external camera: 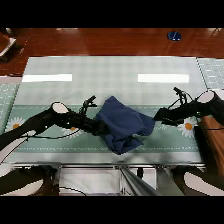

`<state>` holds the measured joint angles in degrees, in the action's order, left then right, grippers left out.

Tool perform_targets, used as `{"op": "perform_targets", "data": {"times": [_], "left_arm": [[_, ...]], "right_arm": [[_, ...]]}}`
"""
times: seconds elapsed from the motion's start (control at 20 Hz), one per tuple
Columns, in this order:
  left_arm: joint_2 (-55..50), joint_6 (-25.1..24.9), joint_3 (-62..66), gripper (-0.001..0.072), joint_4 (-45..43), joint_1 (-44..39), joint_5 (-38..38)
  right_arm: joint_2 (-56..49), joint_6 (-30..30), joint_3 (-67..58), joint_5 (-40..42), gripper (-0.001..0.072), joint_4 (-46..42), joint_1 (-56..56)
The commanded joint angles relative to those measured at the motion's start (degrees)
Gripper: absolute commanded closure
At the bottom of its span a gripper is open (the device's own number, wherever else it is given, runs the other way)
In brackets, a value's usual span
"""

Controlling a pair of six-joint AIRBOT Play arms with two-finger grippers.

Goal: Fold the shirts.

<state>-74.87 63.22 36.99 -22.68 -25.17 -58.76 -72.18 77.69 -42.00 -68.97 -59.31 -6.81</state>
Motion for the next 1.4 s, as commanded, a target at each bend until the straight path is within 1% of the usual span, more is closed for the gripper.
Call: {"op": "perform_targets", "data": {"times": [0.0, 0.1, 0.25, 0.35, 0.4, 0.45, 0.5, 0.6, 0.7, 0.8, 0.9, 1.0, 1.1, 1.15, 1.25, 1.3, 1.35], "left_arm": [[-0.07, -0.61, 0.46, 0.0684, 0.26, 0.74, -0.13], [-0.07, -0.61, 0.46, 0.0684, 0.26, 0.74, 0.33], [-0.07, -0.59, 0.46, 0.0684, 0.35, 0.74, 1.6], [-0.07, -0.61, 0.52, 0.0683, 0.5, 0.74, 1.9], [-0.07, -0.72, 0.63, 0.0684, 0.55, 0.74, 2.23], [-0.07, -1.09, 0.9, 0.0684, 0.72, 0.74, 2.29], [-0.07, -1.09, 1.44, 0.0684, 0.72, 0.74, 2.27], [-0.07, -2.34, 4.2, 0.0684, 0.7, 0.9, 2.19], [0.0, -2.54, 10.25, 0.0684, 0.7, 2.56, 0.87], [0.76, -2.25, 20.06, 0.0684, 0.7, 5.79, -1.36], [2.16, -0.11, 32.48, 0.0685, 0.63, 9.16, -1.7], [2.84, 4.15, 46.38, 0.0685, -1.68, 11.98, -2.36], [2.99, 10.78, 60.61, 0.0685, -9.18, 13.84, -6.21], [3.15, 14.49, 67.49, 0.0685, -14.84, 14.23, -9.33], [3.87, 20.39, 79.23, 0.0685, -25.81, 14.43, -16.04], [4.7, 21.81, 83.3, 0.0685, -29.35, 14.45, -18.21], [6.56, 22.18, 85.35, 0.0685, -31.54, 14.45, -18.53]], "right_arm": [[-0.98, 1.11, 0.13, -6.32, 0.0097, -5.14, 0.57], [-1.51, 0.92, 0.92, -6.1, 0.0097, -3.69, 0.57], [-5.03, -0.52, 0.92, -5.27, 0.0097, 1.4, 2.25], [-7.28, -1.36, 0.85, -2.23, 0.0097, 4.42, 5.4], [-8.15, -2.05, 0.28, -0.26, 0.0129, 6.05, 7.08], [-8.74, -2.16, -0.81, 1.42, 0.0236, 7.1, 8.31], [-8.96, -2.19, -2.47, 3.04, 0.0363, 8.57, 9.31], [-8.94, -5.27, -7.32, 4.17, 0.0694, 12.09, 10.54], [-8.83, -6.38, -16.09, 0.57, 0.0691, 13.53, 10.51], [-7.21, -5.51, -29.31, -2.8, 0.0692, 11.54, 10.45], [-5.25, -2.45, -45.53, -3.3, 0.0692, 8.52, 10.45], [-4.17, 0.48, -62.27, -3.96, 0.0692, 4.09, 10.47], [-2.4, 2.97, -77.81, -5.18, 0.0692, -1.31, 10.49], [-0.44, 3.32, -81.79, -4.48, 0.0692, -3.02, 10.49], [6.45, 3.26, -82.49, -1.86, 0.0692, -6.62, 10.49], [9.79, 3.08, -82.49, -2.01, 0.0692, -8.72, 10.49], [13.0, 2.86, -82.49, -2.21, 0.0692, -11.1, 10.49]]}}
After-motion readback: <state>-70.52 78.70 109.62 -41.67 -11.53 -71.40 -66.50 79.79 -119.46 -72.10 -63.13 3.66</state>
